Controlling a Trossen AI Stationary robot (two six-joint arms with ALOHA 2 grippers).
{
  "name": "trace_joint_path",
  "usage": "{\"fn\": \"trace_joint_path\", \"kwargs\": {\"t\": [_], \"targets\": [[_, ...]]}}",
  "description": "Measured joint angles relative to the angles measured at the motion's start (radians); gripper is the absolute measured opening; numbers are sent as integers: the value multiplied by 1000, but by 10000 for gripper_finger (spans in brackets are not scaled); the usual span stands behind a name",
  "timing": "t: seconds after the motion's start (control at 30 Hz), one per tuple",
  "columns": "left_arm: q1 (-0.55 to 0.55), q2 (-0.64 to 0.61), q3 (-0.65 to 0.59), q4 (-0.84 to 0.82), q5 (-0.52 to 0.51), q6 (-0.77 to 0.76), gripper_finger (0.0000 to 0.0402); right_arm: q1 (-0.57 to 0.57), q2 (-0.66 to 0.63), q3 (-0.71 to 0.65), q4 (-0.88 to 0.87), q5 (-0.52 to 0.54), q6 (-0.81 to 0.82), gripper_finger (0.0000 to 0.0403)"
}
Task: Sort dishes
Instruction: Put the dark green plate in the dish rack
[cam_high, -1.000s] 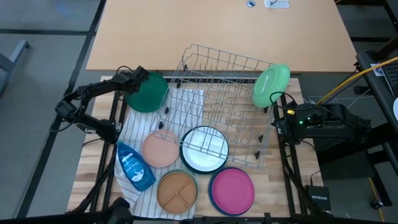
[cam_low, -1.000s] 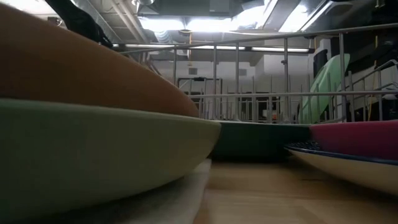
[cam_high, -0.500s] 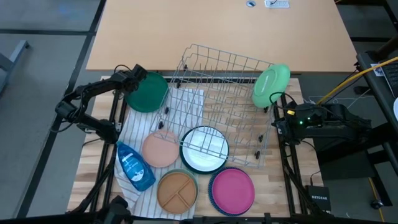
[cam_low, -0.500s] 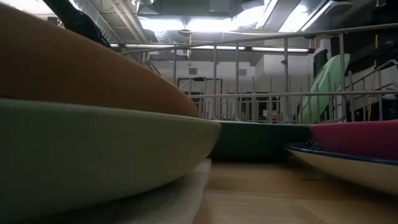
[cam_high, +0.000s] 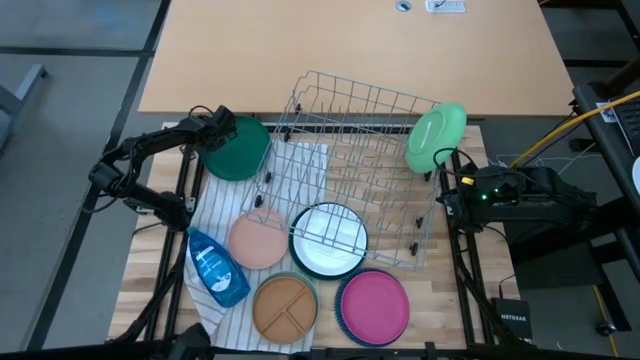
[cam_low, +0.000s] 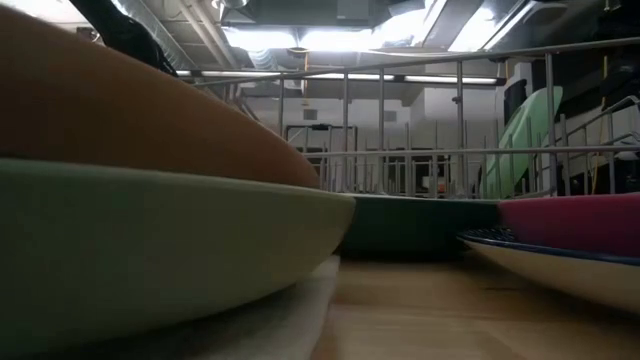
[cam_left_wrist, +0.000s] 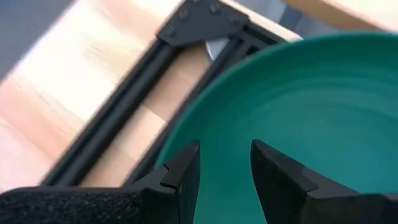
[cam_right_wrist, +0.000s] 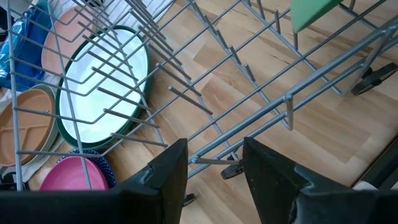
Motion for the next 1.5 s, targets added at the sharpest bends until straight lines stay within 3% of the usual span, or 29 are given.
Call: {"fn": "trace_joint_path", "kwargs": {"t": [0.2, 0.33, 0.43, 0.57, 0.63, 0.97, 1.5], "targets": [[0, -2, 0, 39, 152, 18, 131, 0, 0, 0, 0, 0, 5, 158], [-14, -2, -1, 260, 406, 162, 131, 0, 0, 0, 1, 0, 5, 158], [-31, -2, 0, 485, 495, 277, 131, 0, 0, 0, 2, 0, 5, 158], [-15, -2, 0, 688, 502, 424, 131, 0, 0, 0, 1, 0, 6, 158], [12, -2, 5, 714, 502, 480, 131, 0, 0, 0, 1, 0, 6, 158], [201, -2, 29, 688, 496, 825, 131, 0, 0, 0, 1, 0, 7, 158], [196, 80, 30, 546, 543, 1254, 131, 0, 0, 0, 2, 0, 8, 158]]}}
